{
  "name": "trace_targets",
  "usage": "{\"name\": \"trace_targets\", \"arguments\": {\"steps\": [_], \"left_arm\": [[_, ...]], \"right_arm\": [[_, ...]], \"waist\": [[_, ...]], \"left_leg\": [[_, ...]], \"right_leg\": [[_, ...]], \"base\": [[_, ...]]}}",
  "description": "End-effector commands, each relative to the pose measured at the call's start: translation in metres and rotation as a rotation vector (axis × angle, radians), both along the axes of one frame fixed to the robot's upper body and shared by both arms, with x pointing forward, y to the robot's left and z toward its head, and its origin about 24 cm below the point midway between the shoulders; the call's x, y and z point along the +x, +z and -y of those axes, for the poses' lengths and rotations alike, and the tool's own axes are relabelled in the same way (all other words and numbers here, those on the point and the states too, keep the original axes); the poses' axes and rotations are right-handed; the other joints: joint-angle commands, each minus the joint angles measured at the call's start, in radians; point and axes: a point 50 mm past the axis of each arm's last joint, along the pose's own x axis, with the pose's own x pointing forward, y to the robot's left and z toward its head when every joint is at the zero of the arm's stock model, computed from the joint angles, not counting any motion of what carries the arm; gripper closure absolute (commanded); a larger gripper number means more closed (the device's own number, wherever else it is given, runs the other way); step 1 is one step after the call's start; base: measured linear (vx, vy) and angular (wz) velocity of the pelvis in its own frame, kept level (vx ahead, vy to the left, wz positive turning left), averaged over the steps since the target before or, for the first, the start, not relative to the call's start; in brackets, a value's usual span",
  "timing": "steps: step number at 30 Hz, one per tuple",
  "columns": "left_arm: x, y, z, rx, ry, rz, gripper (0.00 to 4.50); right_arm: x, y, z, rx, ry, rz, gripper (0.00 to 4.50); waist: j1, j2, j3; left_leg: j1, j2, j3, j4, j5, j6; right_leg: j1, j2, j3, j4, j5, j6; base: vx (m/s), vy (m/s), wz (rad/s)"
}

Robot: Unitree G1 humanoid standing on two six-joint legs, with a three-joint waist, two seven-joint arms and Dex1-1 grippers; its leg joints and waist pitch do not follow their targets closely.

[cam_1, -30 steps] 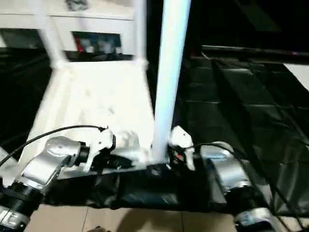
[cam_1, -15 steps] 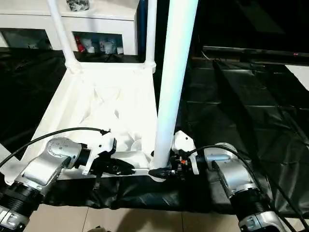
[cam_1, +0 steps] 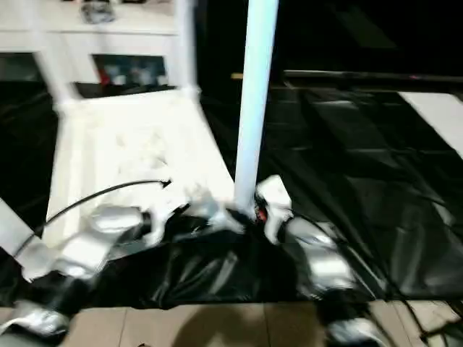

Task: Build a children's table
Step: Rotate leg to tighten

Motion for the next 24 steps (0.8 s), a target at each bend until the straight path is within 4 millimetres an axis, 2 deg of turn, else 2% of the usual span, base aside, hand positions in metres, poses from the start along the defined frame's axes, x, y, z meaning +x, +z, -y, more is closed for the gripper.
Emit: {"name": "trace_targets", "arguments": {"steps": [1,3,4,5,8,11,13,15,18,19,22,24], "left_arm": [[-0.007,0.01,0.042,-0.097,-0.111,0.014,4.5],[-0.008,0.011,0.047,-0.106,-0.13,0.017,4.5],[-0.008,0.011,0.047,-0.107,-0.135,0.019,4.5],[-0.008,0.012,0.047,-0.106,-0.141,0.021,4.5],[-0.01,0.012,0.041,-0.105,-0.167,0.024,4.5],[-0.011,0.012,0.035,-0.107,-0.182,0.017,4.5],[-0.012,0.013,0.028,-0.109,-0.208,0.01,4.5],[-0.016,0.014,0.017,-0.126,-0.251,-0.011,4.5],[-0.017,0.014,0.008,-0.128,-0.273,-0.009,4.5],[-0.017,0.015,0.002,-0.129,-0.287,-0.019,4.5],[-0.017,0.015,-0.003,-0.128,-0.294,-0.027,4.5],[-0.017,0.015,-0.01,-0.116,-0.313,-0.041,4.5]], "right_arm": [[-0.009,-0.008,-0.044,0.014,0.134,-0.049,1.94],[-0.009,-0.002,-0.056,0.039,0.167,-0.021,1.94],[-0.008,-0.001,-0.059,0.049,0.166,-0.015,1.38],[-0.008,0.0,-0.06,0.062,0.164,-0.016,1.38],[-0.009,-0.001,-0.056,0.078,0.184,-0.036,1.06],[-0.009,-0.002,-0.047,0.036,0.205,-0.018,0.79],[-0.01,0.0,-0.039,0.043,0.239,-0.016,0.79],[-0.014,0.003,-0.028,0.037,0.357,0.006,0.79],[-0.019,0.004,-0.02,0.013,0.449,0.025,0.79],[-0.026,0.004,-0.014,0.01,0.543,0.002,0.79],[-0.032,0.004,-0.009,0.002,0.615,-0.014,0.79],[-0.04,0.004,-0.001,-0.015,0.709,-0.041,0.79]], "waist": [[0.002,-0.003,-0.041],[0.0,-0.006,-0.041],[-0.001,-0.004,-0.041],[-0.001,-0.004,-0.04],[0.001,-0.005,-0.041],[0.006,-0.004,-0.043],[0.01,-0.004,-0.046],[0.01,-0.003,-0.048],[0.016,-0.003,-0.054],[0.017,-0.004,-0.056],[0.031,0.0,-0.06],[0.039,-0.001,-0.059]], "left_leg": [[-0.001,0.013,-0.01,-0.076,-0.381,0.004],[-0.004,0.014,-0.01,-0.077,-0.377,0.009],[-0.006,0.015,-0.01,-0.079,-0.372,0.012],[-0.005,0.015,-0.009,-0.079,-0.376,0.013],[0.0,0.014,-0.006,-0.077,-0.378,0.018],[0.0,0.016,-0.002,-0.076,-0.345,0.022],[-0.003,0.018,-0.002,-0.076,-0.319,0.029],[-0.008,0.018,0.0,-0.074,-0.299,0.039],[-0.008,0.019,0.005,-0.066,-0.226,0.064],[-0.012,0.018,0.004,-0.063,-0.186,0.075],[-0.006,0.02,0.009,-0.053,-0.115,0.115],[-0.003,0.021,0.012,-0.052,-0.129,0.122]], "right_leg": [[0.027,-0.043,0.026,-0.101,-0.53,-0.082],[0.03,-0.043,0.027,-0.098,-0.504,-0.092],[0.032,-0.043,0.028,-0.094,-0.476,-0.105],[0.031,-0.043,0.028,-0.094,-0.476,-0.107],[0.029,-0.045,0.031,-0.095,-0.476,-0.114],[0.029,-0.044,0.035,-0.09,-0.415,-0.133],[0.036,-0.045,0.035,-0.083,-0.374,-0.145],[0.04,-0.043,0.036,-0.078,-0.332,-0.16],[0.044,-0.042,0.037,-0.063,-0.205,-0.2],[0.05,-0.04,0.035,-0.056,-0.152,-0.215],[0.049,-0.037,0.037,-0.041,-0.022,-0.259],[0.049,-0.035,0.034,-0.04,-0.025,-0.27]], "base": [[0.0,0.0,0.0],[0.0,0.0,0.0],[0.0,0.0,0.0],[0.0,0.0,0.0],[0.0,0.0,0.0],[0.0,0.0,0.0],[0.0,0.0,0.0],[0.0,0.0,0.0],[0.018,-0.003,0.01],[0.0,0.0,0.0],[0.0,0.0,0.0],[0.0,0.0,0.0]]}}
